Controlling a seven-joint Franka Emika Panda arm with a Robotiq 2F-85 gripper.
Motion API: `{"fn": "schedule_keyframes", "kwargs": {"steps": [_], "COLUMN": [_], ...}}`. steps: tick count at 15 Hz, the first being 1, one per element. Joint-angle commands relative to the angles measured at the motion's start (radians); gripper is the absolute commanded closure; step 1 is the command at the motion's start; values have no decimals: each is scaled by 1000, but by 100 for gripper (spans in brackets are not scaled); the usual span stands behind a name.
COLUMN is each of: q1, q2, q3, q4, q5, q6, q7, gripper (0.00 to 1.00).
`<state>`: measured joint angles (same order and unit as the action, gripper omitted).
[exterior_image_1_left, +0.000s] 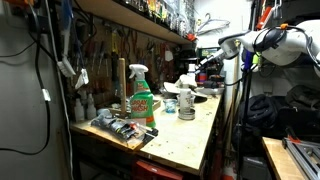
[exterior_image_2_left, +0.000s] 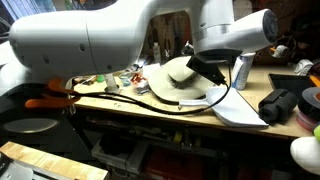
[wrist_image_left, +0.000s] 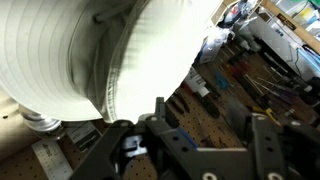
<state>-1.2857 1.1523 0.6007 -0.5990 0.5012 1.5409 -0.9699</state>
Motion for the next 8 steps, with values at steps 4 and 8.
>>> {"fn": "schedule_keyframes", "kwargs": {"steps": [4,8], "q1": [-41,-56], "q2": [-113,-190], "q3": [-31,-68], "q4": [25,18], "q5": [-70,-169], "q6": [-162,-300], "q7": [-59,-172], "gripper": [0,0]}}
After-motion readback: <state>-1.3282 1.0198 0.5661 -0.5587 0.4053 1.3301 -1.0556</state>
